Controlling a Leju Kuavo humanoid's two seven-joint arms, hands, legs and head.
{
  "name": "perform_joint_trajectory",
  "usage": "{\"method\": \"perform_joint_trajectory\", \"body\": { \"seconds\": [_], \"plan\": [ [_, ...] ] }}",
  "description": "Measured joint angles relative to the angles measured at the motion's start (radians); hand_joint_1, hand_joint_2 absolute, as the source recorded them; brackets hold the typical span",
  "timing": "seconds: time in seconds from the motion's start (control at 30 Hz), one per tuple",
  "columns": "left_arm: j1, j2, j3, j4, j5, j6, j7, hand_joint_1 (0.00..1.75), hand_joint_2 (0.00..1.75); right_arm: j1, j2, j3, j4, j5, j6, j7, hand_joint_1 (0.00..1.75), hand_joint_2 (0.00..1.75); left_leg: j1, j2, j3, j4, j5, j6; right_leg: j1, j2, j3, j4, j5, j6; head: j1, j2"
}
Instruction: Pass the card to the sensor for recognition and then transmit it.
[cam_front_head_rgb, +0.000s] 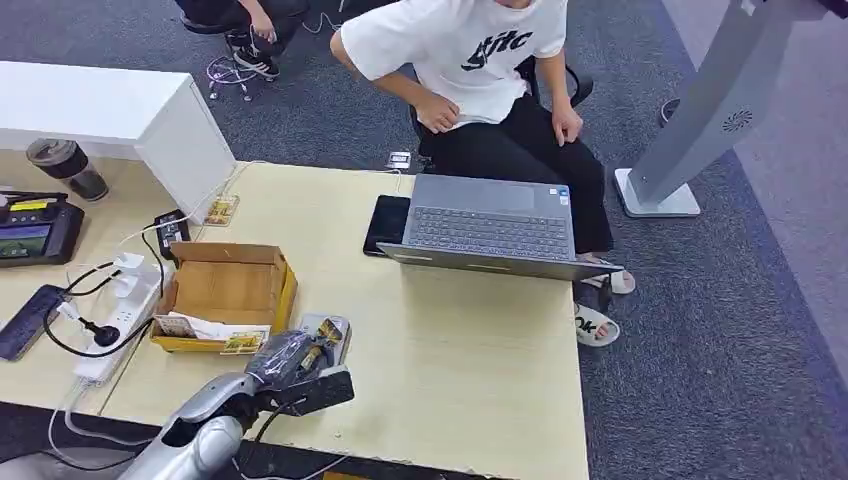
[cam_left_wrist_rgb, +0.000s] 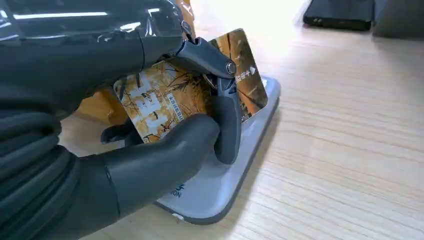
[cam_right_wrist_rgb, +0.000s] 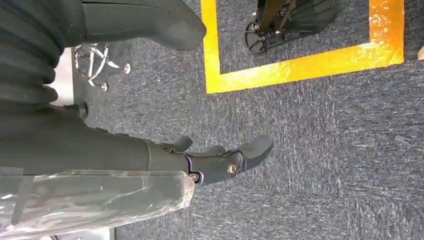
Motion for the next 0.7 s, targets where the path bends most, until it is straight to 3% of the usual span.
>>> {"method": "perform_joint_trajectory", "body": {
  "seconds": [0.23,0.43,0.7],
  "plan": [
    [-0.001,0.008,0.000,0.000,-0.001,0.016,0.015,1.75,1.75,0.000,-0.001,0.002,0.004,0.003,0.000,0.000,0.00,1.75,0.000,0.000,0.003,0.000,0.000,0.000,0.000,0.000,0.002,0.000,0.000,0.000,0.000,0.000],
    [0.002,0.003,0.011,0.002,-0.064,0.143,-0.011,1.75,1.75,0.006,-0.001,0.019,0.011,0.031,0.000,0.016,0.00,1.75,0.000,0.000,0.003,0.000,0.000,0.000,0.000,0.000,0.002,0.000,0.000,0.000,-0.001,0.000],
    [-0.070,-0.021,0.090,-0.006,-0.157,0.233,-0.034,1.75,1.75,0.008,-0.001,0.024,0.012,0.031,0.000,0.014,0.00,1.75,0.000,0.000,0.002,0.001,0.000,0.000,0.000,0.000,0.002,0.000,0.000,0.000,0.000,0.000]
  ]
}}
